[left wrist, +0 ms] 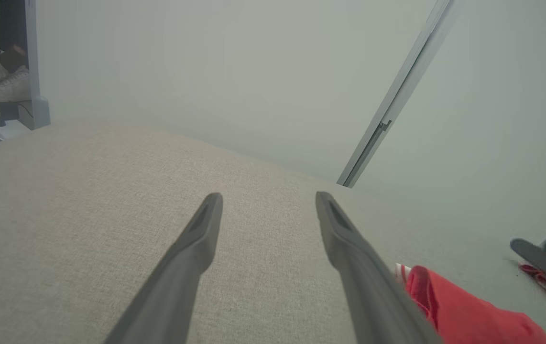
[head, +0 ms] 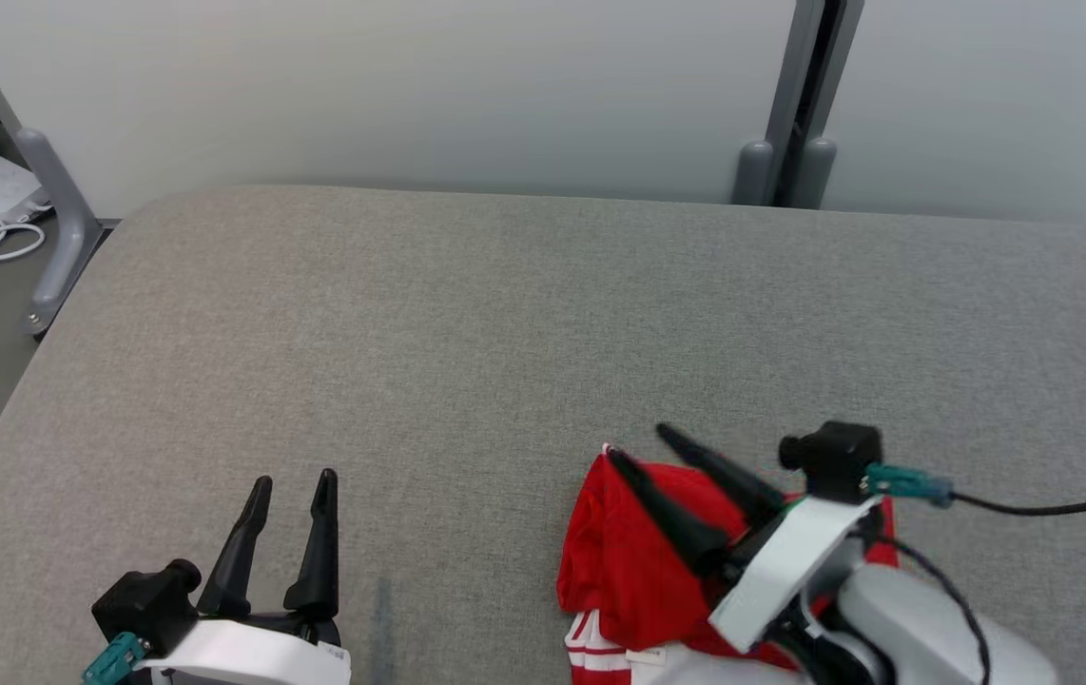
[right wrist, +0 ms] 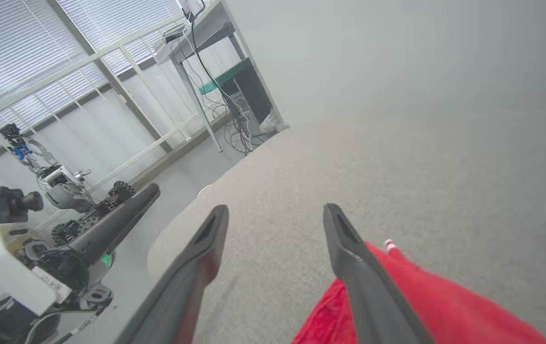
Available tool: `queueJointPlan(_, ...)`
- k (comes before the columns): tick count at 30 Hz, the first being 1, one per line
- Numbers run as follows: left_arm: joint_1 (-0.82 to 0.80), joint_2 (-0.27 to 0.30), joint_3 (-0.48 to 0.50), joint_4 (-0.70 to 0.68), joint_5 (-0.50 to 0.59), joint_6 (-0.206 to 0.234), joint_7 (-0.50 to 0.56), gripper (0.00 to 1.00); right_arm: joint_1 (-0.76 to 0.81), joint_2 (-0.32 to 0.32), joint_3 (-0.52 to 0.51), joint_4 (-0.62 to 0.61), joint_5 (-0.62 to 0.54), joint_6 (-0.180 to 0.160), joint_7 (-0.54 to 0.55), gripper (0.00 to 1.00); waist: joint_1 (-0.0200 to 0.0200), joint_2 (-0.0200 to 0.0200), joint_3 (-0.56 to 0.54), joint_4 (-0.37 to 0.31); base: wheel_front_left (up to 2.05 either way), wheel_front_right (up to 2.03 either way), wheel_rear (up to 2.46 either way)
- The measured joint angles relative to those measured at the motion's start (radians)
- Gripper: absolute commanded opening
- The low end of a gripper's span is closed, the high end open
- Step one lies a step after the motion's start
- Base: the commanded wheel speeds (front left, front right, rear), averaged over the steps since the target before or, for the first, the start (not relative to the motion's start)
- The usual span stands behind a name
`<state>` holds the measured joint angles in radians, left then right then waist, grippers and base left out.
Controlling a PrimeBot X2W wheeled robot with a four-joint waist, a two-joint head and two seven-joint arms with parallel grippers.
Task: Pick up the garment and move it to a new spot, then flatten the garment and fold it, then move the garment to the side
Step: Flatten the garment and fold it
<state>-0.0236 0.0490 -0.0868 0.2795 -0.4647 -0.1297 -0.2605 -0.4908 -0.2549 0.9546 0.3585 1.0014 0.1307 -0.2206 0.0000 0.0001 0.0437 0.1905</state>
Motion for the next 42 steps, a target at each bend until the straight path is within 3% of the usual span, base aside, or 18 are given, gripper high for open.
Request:
queueJointPlan(4, 0.004, 0.0, 0.012, -0.024, 0.007, 0.0, 0.0, 1.0, -0.015, -0.092, -0.13, 0.015, -0.157, 0.0, -0.03, 1.0, 0.0, 0.0, -0.013, -0.03, 0.0, 0.0, 0.0)
queueJointPlan(8, 0.008, 0.0, 0.028, -0.049, 0.013, 0.0, 0.0, 1.0, 0.004, -0.149, -0.356, 0.068, -0.4, 0.0, -0.039, 1.0, 0.0, 0.0, -0.026, -0.061, 0.0, 0.0, 0.0)
queueJointPlan(11, 0.011, 0.0, 0.04, -0.067, 0.023, 0.0, 0.0, 1.0, 0.068, -0.122, -0.59, 0.018, -0.553, 0.0, -0.041, 1.0, 0.0, -0.0001, -0.031, -0.082, 0.0, 0.0, 0.0)
queueJointPlan(14, 0.02, 0.001, 0.053, -0.086, 0.061, 0.0, 0.0, 1.0, 0.161, -0.081, -0.73, -0.069, -0.737, 0.0, -0.042, 1.0, 0.0001, 0.0, -0.037, -0.099, 0.0, 0.0, 0.0)
queueJointPlan(18, 0.025, 0.0, 0.066, -0.102, 0.072, 0.0, 0.0, 1.0, 0.276, -0.012, -0.871, -0.166, -0.859, 0.0, -0.044, 1.0, 0.0, 0.0, -0.035, -0.111, 0.0, 0.0, 0.0)
queueJointPlan(25, 0.038, 0.0, 0.06, -0.138, 0.157, 0.026, 0.0, 1.0, 0.388, 0.086, -1.004, -0.308, -0.998, 0.0, -0.044, 1.0, 0.0001, 0.0, -0.029, -0.118, 0.0, 0.0, 0.0)
queueJointPlan(29, 0.05, -0.001, 0.049, -0.16, 0.182, 0.043, 0.0, 1.0, 0.441, 0.119, -1.017, -0.343, -1.053, 0.0, -0.044, 1.0, 0.0, 0.0, -0.029, -0.116, 0.0, 0.0, 0.0)
queueJointPlan(42, 0.067, 0.0, 0.04, -0.179, 0.196, 0.057, 0.0, 1.0, 0.46, 0.159, -1.046, -0.327, -1.046, 0.0, -0.044, 1.0, 0.0001, 0.0, -0.035, -0.104, 0.0, 0.0, 0.0)
